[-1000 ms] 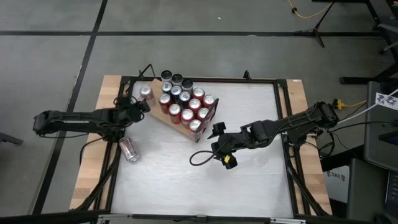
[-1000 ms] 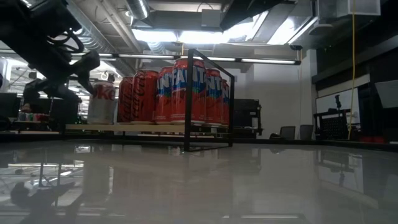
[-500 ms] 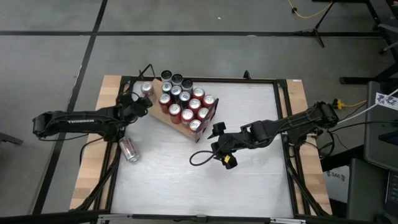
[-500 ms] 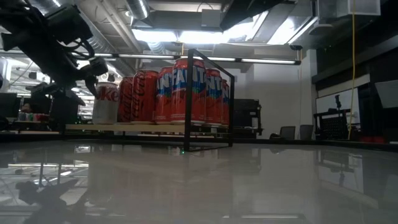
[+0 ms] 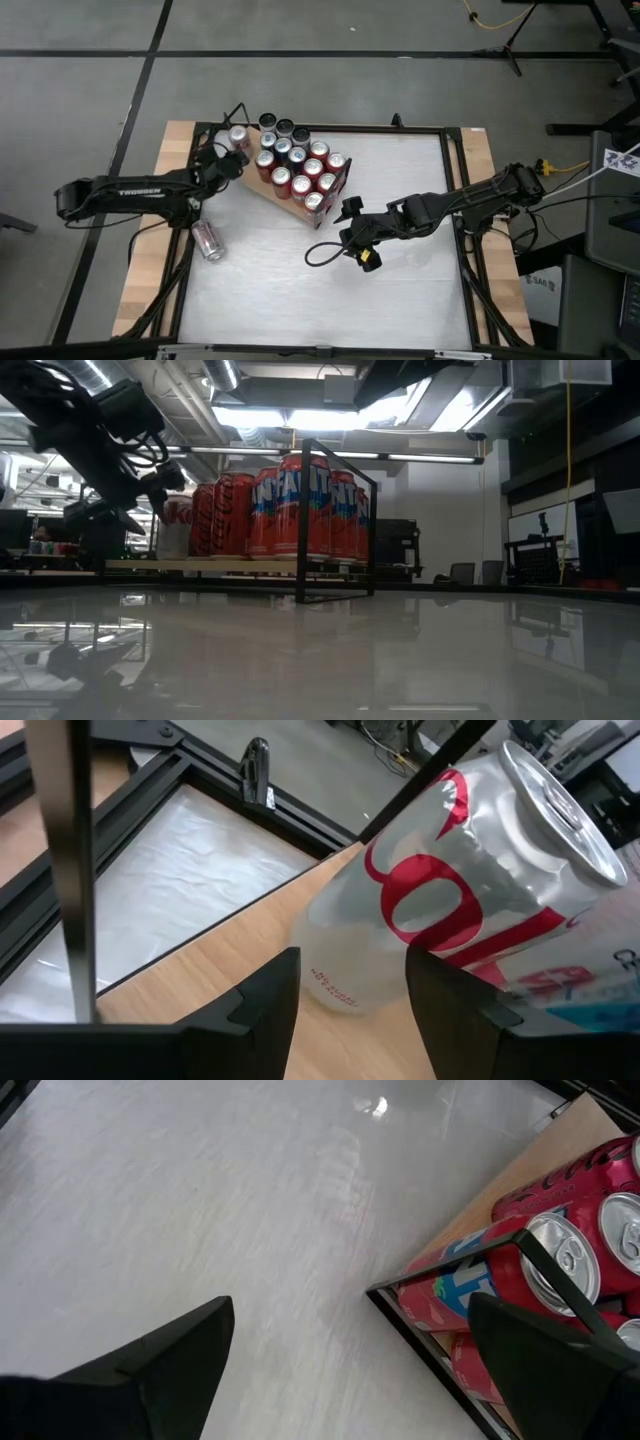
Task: Pick and place cans onto a shelf
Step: Put the right red/silver soda can on the shelf
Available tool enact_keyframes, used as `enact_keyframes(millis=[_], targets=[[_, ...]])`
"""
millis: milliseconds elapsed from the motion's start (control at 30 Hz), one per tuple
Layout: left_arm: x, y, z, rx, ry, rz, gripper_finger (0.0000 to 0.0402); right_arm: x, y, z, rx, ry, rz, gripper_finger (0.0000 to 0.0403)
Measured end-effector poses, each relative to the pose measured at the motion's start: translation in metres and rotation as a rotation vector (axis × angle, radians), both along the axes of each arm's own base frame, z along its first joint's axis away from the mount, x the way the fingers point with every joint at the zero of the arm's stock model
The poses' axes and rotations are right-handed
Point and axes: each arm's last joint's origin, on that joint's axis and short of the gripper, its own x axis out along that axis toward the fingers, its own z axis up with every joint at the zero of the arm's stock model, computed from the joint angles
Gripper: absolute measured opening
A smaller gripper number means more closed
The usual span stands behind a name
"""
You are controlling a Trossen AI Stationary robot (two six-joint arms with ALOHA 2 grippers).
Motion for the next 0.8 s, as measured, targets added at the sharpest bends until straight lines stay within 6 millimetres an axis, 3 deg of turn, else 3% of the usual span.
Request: enact_keyframes(millis=[800], targets=[[0.008,0.020,-0.007,-0.013,-0.059,0.062,0.0180,0.000,0.000,0.000,0.000,0.001,0.000,0.0390]])
